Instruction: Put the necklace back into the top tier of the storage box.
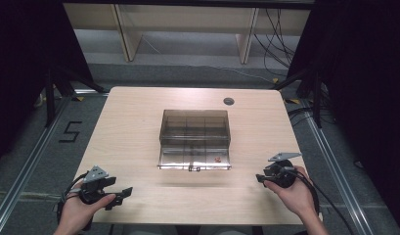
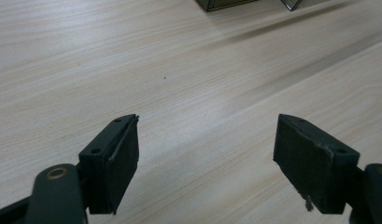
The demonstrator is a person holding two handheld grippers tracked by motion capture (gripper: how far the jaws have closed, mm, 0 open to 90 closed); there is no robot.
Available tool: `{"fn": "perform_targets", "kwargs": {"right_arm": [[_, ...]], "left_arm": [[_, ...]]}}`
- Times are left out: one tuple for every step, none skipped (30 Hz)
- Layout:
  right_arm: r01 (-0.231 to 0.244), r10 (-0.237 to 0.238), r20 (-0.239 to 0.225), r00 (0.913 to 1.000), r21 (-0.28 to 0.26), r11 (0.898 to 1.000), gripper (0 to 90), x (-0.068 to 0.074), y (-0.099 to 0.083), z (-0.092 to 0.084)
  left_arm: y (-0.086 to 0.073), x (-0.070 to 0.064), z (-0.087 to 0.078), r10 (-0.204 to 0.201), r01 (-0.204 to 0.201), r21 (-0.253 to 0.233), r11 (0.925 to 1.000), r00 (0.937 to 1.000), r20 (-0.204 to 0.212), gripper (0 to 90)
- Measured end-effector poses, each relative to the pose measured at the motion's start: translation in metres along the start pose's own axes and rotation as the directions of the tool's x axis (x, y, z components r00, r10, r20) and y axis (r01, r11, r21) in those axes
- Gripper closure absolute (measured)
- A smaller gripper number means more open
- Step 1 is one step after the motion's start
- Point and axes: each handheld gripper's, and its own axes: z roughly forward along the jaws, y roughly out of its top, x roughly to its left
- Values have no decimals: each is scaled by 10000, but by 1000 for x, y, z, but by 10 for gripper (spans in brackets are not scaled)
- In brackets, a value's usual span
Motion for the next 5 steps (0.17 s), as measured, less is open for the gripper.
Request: {"fn": "perform_targets", "kwargs": {"right_arm": [[-75, 75, 9, 10000, 46, 10000, 587, -1, 0, -1], [-44, 44, -76, 10000, 117, 9999, 587, -2, -1, 0], [-73, 73, 26, 10000, 109, 9999, 587, -2, -2, -1], [-138, 138, 22, 9999, -9, 9999, 586, -2, -2, 0], [-152, 152, -36, 9999, 21, 9999, 586, -3, -3, 0]], "left_arm": [[0, 1, 0, 114, -114, -49, 9999, 9999, 19, 223], [0, -1, 2, -189, 188, -225, 9996, 9998, -31, 224], [0, 0, 1, 2, -2, -164, 9999, 10000, 2, 224], [1, 1, 1, 104, -104, -85, 9999, 9999, 27, 224], [1, 1, 1, -5, 5, -109, 9999, 10000, 17, 224]]}}
